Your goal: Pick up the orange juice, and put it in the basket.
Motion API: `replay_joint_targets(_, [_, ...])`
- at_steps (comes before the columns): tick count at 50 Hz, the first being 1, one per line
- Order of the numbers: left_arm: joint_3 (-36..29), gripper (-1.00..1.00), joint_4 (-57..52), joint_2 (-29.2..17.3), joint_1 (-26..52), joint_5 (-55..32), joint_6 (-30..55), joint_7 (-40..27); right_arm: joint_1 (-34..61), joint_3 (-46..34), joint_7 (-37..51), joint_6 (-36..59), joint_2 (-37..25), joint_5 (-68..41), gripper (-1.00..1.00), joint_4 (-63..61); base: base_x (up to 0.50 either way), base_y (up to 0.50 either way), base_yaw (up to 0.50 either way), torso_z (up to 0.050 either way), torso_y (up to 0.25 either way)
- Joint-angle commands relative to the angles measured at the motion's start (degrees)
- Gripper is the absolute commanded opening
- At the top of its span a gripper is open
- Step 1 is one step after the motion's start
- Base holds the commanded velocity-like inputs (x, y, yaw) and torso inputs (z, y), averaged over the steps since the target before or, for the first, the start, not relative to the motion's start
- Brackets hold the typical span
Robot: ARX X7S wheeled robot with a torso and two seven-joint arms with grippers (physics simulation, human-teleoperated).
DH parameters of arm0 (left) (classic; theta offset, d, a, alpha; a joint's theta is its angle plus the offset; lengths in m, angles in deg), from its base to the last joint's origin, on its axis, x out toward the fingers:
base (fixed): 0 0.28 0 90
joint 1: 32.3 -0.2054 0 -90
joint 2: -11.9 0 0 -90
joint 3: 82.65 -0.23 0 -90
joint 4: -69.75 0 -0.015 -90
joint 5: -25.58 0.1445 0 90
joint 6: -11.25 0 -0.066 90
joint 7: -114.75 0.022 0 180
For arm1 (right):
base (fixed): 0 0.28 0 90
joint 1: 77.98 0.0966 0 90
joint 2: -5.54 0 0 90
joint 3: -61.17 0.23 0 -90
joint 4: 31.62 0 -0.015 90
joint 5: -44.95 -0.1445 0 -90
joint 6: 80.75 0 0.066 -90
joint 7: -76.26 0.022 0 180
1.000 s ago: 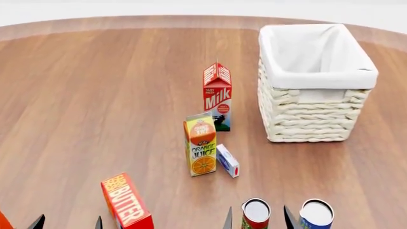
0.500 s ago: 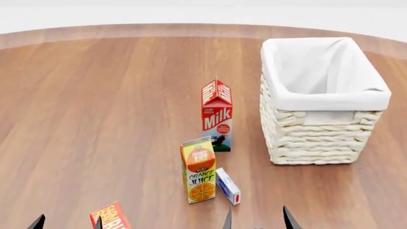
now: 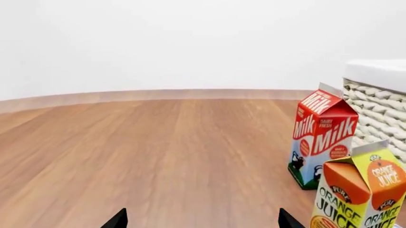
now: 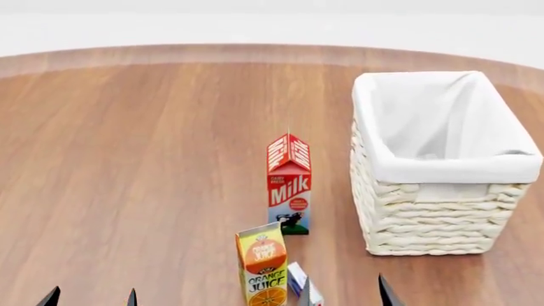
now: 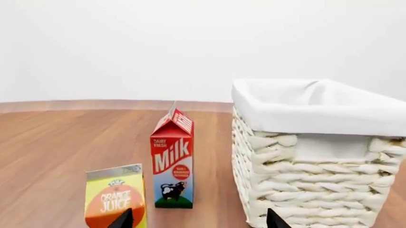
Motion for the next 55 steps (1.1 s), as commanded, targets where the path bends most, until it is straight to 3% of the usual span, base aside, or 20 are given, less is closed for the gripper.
replay_joint_targets(1, [-0.4,1.0,0.0,-0.3,0.1,-0.3,-0.1,-0.4,-0.1,-0.2,0.4,-0.6,-0.3,-0.5,1.0,0.3,0.24,0.0,0.0,0.0,0.0])
replay_joint_targets(44, [-1.7,1.0,0.1,-1.4,0.3,-1.4,-0.4,-1.6,0.3,-1.6,1.2,-2.9,-1.1,-1.5,1.0,2.2,0.24,0.0,0.0,0.0,0.0])
replay_joint_targets(55, [-2.1,1.0,0.2,-1.6,0.4,-1.6,-0.5,-1.9,-7.3,-3.1,3.0,3.6,-3.9,-2.8,1.0,-13.4,0.0,0.0,0.0,0.0,0.001])
